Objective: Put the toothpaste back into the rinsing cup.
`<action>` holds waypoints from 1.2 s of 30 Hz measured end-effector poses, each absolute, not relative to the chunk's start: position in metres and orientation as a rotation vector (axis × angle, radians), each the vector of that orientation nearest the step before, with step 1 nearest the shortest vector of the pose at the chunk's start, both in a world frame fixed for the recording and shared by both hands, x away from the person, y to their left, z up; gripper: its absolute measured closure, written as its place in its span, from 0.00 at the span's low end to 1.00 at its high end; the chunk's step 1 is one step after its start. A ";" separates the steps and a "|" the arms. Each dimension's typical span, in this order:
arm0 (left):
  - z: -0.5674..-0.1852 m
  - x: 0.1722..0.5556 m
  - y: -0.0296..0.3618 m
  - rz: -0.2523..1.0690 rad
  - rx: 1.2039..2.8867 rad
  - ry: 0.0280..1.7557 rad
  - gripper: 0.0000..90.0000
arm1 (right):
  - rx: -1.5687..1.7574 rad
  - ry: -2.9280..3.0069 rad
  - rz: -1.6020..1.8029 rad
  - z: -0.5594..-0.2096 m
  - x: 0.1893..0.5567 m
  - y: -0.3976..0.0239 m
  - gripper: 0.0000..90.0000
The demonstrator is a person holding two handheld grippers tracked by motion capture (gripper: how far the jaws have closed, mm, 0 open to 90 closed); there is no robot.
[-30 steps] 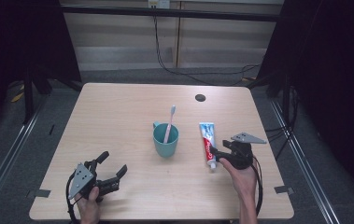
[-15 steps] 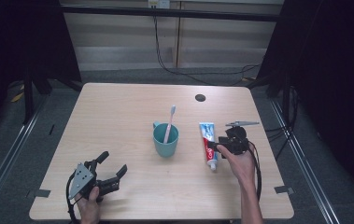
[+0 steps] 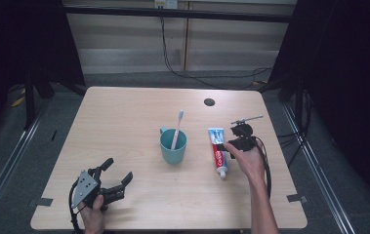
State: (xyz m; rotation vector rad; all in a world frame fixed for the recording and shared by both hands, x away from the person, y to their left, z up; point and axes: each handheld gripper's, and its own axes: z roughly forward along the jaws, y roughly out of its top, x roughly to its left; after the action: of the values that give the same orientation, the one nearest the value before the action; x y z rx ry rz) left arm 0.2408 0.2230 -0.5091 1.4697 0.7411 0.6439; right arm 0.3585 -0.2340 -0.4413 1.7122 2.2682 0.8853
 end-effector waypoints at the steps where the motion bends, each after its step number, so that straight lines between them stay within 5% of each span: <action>1: -0.509 0.241 0.223 0.647 1.471 0.738 0.17 | 1.723 2.271 0.878 -0.442 0.361 -0.235 0.43; 36: -0.509 0.240 0.222 0.643 1.477 0.710 0.17 | 1.946 2.459 0.557 -0.471 0.395 -0.221 0.45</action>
State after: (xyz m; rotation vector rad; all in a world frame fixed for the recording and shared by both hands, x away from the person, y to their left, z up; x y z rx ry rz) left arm 0.2402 0.2222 -0.5093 1.4767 0.7105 0.6429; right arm 0.3953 -0.2206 -0.4713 1.9461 2.4586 0.5570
